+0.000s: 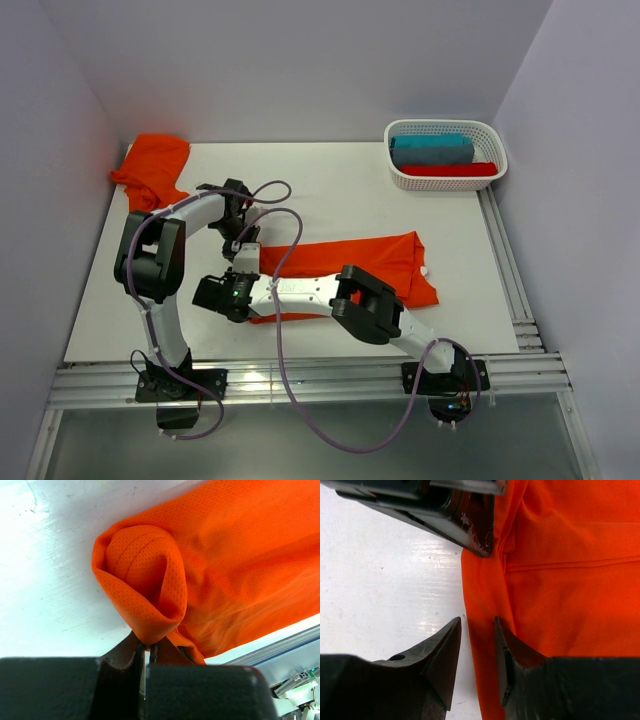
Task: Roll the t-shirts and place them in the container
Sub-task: Roll the tshirt
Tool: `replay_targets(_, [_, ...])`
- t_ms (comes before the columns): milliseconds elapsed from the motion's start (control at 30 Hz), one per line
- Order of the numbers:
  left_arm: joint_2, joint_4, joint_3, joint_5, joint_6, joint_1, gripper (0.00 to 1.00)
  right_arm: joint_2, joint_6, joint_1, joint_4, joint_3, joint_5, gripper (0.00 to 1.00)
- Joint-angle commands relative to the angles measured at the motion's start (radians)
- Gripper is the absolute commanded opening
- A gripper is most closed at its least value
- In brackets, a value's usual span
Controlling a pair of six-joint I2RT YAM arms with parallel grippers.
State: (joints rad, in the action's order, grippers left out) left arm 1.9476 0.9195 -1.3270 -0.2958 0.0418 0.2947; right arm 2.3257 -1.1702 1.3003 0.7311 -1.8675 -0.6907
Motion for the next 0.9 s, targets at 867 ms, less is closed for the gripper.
replay_targets(867, [0.043, -0.013, -0.043, 0.038, 0.006, 0.012, 0.00, 0.121, -0.161, 0.060, 0.275, -0.048, 0.117, 0.42])
